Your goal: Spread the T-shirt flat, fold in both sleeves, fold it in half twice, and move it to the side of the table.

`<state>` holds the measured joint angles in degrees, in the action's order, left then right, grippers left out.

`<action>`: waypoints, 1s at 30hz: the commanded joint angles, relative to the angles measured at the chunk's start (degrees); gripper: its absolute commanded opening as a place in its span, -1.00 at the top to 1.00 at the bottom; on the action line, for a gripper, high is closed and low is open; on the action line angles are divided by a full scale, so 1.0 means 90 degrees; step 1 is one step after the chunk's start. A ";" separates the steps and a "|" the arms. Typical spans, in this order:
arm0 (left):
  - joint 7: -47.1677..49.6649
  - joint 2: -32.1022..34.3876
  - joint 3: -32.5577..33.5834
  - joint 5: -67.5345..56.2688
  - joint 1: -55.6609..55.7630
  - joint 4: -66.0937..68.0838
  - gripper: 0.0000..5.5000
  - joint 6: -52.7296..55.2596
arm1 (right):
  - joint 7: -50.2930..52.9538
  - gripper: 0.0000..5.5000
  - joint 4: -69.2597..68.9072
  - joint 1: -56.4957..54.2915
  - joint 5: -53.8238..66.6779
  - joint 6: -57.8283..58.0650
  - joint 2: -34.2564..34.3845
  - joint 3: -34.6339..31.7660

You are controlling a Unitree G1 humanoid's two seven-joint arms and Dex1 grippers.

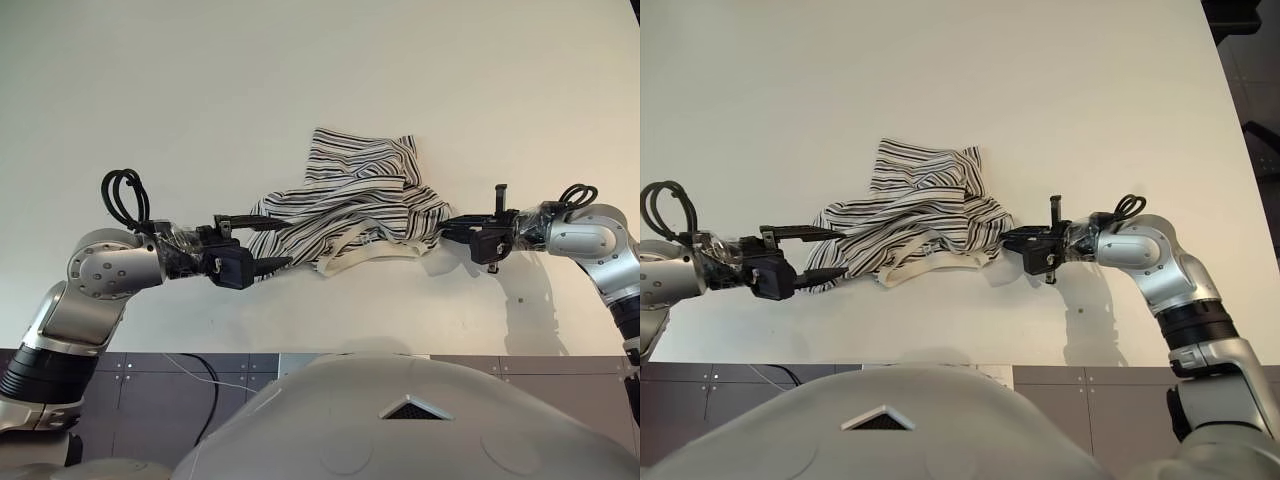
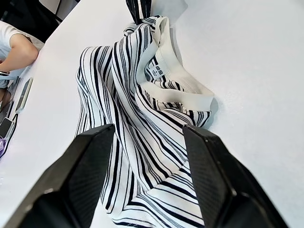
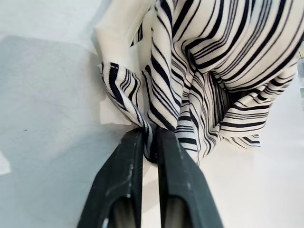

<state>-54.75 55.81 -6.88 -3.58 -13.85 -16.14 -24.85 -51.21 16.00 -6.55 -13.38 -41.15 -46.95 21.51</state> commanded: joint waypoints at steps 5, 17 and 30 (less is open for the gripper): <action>0.0066 -0.0332 -0.0411 0.0573 -0.0078 0.0038 0.03 -0.0094 | -0.0329 0.95 0.0201 0.0135 -0.0117 0.0280 -0.0031 0.0354; 0.0419 -0.1191 -0.0710 0.0391 0.0289 0.1112 0.03 0.0673 | -0.0563 0.95 0.0278 -0.0087 0.0117 0.0273 -0.0117 0.0440; 0.0737 -0.2184 -0.0401 -0.0722 0.1578 0.1921 0.03 0.2671 | -0.1150 0.95 -0.0508 -0.0014 0.0499 0.0033 -0.0623 0.0543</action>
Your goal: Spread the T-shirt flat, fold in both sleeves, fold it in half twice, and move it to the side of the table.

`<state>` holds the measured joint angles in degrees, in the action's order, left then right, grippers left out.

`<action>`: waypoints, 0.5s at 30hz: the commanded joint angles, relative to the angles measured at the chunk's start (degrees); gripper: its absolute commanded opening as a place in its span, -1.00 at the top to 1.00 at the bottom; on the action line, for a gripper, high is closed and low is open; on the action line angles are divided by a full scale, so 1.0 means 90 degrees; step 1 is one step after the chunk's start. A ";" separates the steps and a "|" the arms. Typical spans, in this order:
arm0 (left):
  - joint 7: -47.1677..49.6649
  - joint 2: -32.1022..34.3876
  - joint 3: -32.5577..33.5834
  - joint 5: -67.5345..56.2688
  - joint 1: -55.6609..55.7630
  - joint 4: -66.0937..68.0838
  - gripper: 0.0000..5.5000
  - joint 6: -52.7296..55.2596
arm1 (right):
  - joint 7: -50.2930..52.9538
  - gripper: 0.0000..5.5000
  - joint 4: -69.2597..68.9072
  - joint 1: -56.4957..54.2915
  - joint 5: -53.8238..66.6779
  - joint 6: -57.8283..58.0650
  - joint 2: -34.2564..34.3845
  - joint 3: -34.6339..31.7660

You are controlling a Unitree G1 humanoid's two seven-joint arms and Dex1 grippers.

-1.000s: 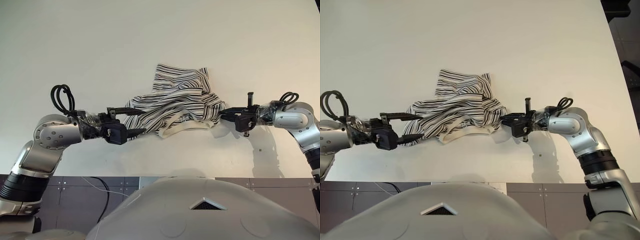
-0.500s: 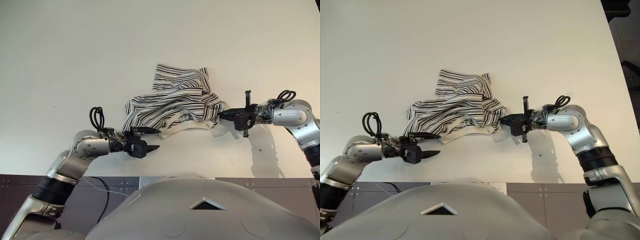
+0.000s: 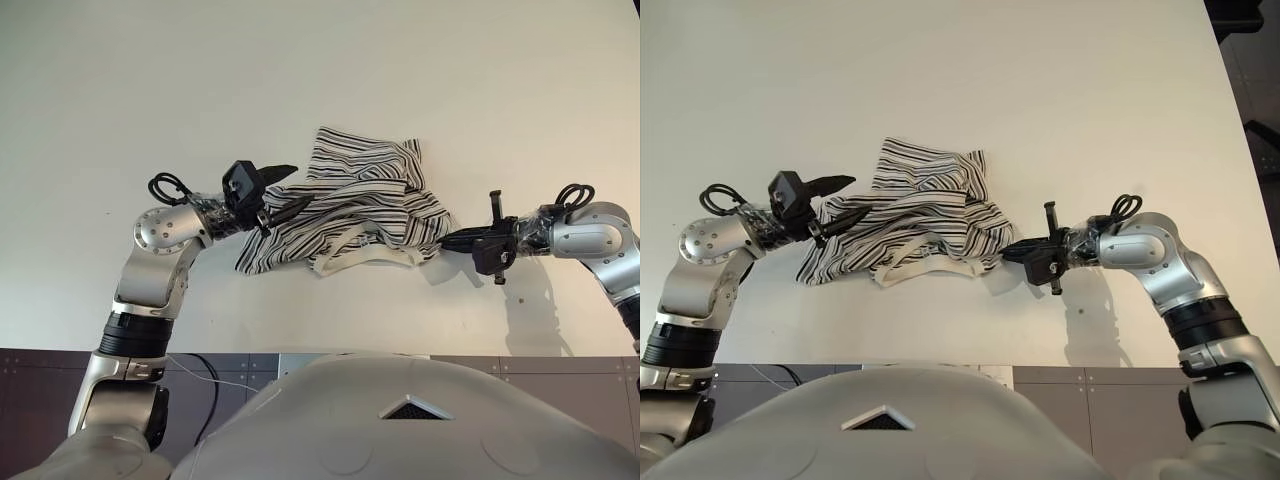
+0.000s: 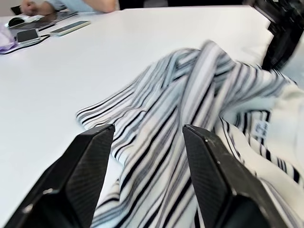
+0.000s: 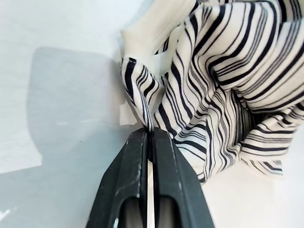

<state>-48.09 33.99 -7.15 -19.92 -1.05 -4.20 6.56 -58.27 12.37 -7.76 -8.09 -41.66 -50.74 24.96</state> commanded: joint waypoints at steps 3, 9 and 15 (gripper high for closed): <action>-0.0017 0.0421 -0.0988 0.2295 0.0143 0.1434 0.03 -0.1916 | -0.0527 0.95 -0.0252 0.0165 0.0022 0.0019 -0.0328 0.0162; 0.0551 0.0250 -0.1529 0.3594 0.0969 0.3323 0.03 -0.3433 | -0.1106 0.95 -0.0536 0.0367 0.0448 -0.0396 -0.0894 0.0214; 0.0949 0.0070 -0.1747 0.4038 0.2091 0.4783 0.03 -0.4165 | -0.1101 0.95 0.0065 0.0131 -0.0159 -0.1420 -0.0985 0.0280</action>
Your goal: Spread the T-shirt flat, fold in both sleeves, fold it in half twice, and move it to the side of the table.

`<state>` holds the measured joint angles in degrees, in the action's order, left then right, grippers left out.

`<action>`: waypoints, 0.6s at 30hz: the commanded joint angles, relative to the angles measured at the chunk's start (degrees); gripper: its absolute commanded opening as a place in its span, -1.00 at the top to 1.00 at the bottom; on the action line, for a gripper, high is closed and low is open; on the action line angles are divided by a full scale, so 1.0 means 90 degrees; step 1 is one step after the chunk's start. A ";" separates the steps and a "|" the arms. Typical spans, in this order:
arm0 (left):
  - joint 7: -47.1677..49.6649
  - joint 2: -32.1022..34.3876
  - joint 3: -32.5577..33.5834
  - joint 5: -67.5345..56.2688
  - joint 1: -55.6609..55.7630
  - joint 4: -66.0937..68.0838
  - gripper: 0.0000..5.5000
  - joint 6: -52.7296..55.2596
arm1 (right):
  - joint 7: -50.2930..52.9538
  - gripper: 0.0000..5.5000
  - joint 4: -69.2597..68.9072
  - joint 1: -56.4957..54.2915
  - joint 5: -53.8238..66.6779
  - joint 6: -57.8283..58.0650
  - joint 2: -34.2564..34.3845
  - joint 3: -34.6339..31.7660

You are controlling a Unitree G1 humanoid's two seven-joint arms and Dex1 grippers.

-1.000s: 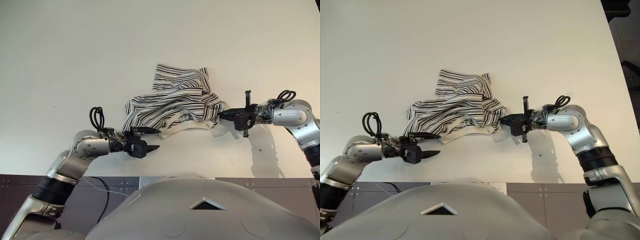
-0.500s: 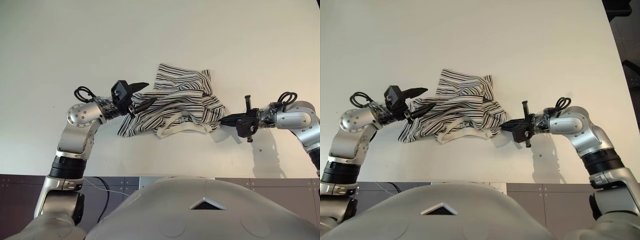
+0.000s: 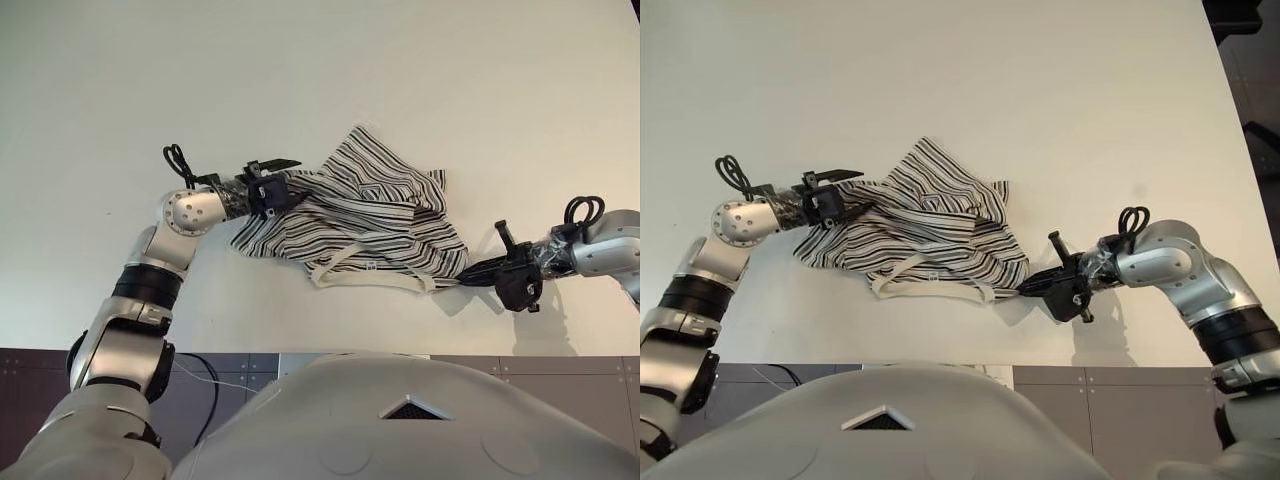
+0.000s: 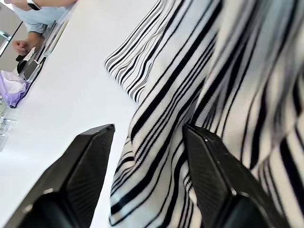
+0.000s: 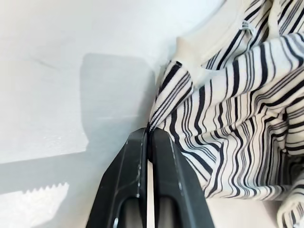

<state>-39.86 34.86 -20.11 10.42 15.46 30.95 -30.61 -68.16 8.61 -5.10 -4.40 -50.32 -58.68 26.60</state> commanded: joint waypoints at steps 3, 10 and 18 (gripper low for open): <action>0.0497 -0.0106 -0.0535 0.1183 0.0794 0.1757 0.03 -0.0261 | 0.0246 0.95 0.1143 -0.0527 -0.1077 -0.1087 0.0035 0.0132; 0.1619 -0.0178 -0.0864 0.1840 0.1334 0.2967 0.03 -0.0641 | 0.0677 0.95 0.1575 -0.0929 -0.0845 -0.1443 0.0325 0.0288; 0.0192 0.0888 0.0471 -0.0717 -0.0344 -0.1424 0.03 -0.0224 | 0.0896 0.95 0.0290 -0.0125 0.0012 -0.0137 0.0379 0.0163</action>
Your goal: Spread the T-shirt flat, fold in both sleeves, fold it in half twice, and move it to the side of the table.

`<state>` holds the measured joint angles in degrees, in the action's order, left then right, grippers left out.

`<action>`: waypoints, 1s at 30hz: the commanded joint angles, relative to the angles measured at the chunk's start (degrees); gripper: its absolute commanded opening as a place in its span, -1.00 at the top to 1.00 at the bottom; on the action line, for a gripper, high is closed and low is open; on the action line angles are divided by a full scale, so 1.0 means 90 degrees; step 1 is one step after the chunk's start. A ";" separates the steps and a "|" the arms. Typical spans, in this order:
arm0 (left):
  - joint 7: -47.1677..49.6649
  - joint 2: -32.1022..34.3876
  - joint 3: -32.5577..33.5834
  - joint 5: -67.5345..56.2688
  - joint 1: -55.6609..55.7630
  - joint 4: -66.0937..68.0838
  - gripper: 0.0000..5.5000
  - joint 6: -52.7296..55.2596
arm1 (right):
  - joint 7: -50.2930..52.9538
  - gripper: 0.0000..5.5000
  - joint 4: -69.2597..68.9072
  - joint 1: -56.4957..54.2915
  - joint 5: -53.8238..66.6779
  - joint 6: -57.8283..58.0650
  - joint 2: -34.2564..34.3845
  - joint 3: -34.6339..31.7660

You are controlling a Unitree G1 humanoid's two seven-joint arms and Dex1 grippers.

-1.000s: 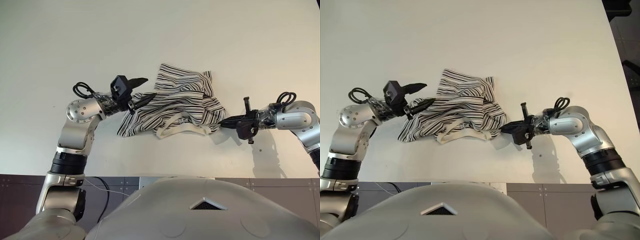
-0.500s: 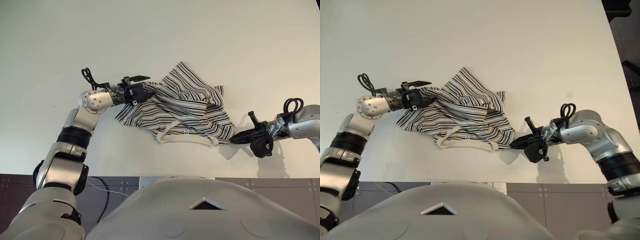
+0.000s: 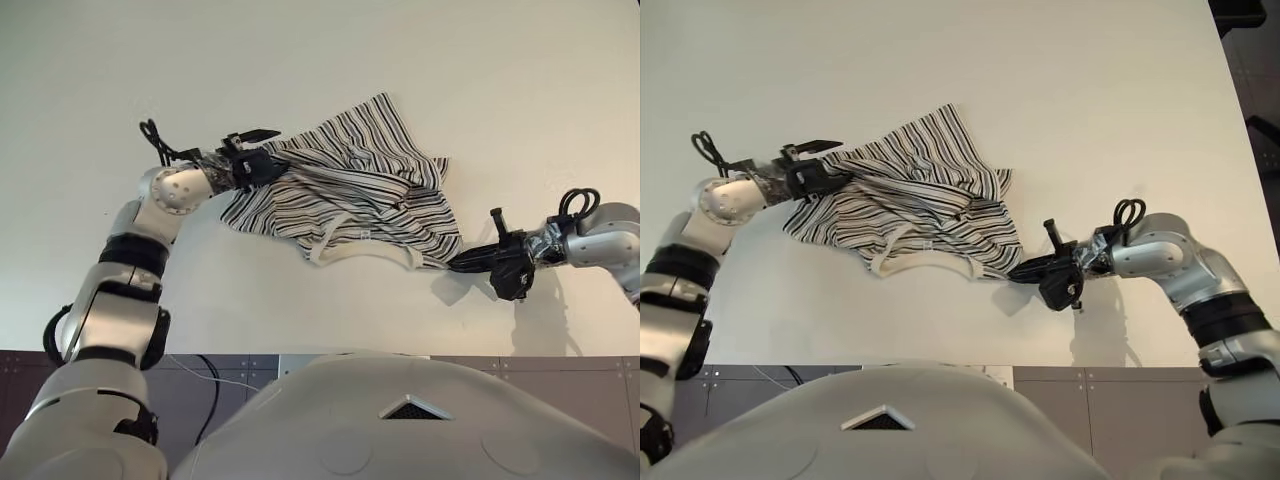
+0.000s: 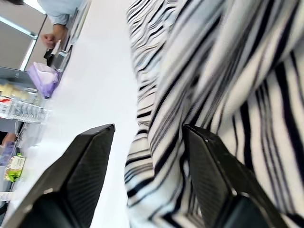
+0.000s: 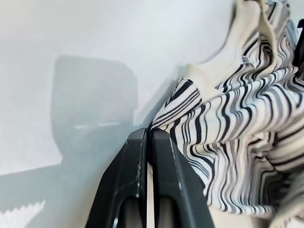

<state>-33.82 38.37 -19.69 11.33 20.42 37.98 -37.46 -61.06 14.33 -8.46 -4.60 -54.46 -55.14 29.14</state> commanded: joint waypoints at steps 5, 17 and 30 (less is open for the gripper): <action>-0.0666 0.0953 0.0576 -0.1024 -0.2813 -0.5069 0.03 0.1221 | 0.0181 0.95 -0.0595 0.0492 0.0023 0.0501 -0.0095 -0.0239; -0.0951 0.1067 0.0254 0.0159 -0.3863 -0.4818 0.03 0.1723 | 0.0255 0.95 -0.0818 0.0602 -0.0113 0.0767 0.0066 -0.0300; -0.1952 0.2017 0.0866 -0.1706 -0.5441 -0.6636 0.03 0.2465 | 0.0623 0.95 -0.0922 0.0992 -0.0345 0.0963 0.0082 -0.0572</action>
<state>-49.89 54.63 -13.48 -2.54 -27.26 -19.90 -17.09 -55.82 6.10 0.11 -6.62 -46.31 -54.49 24.88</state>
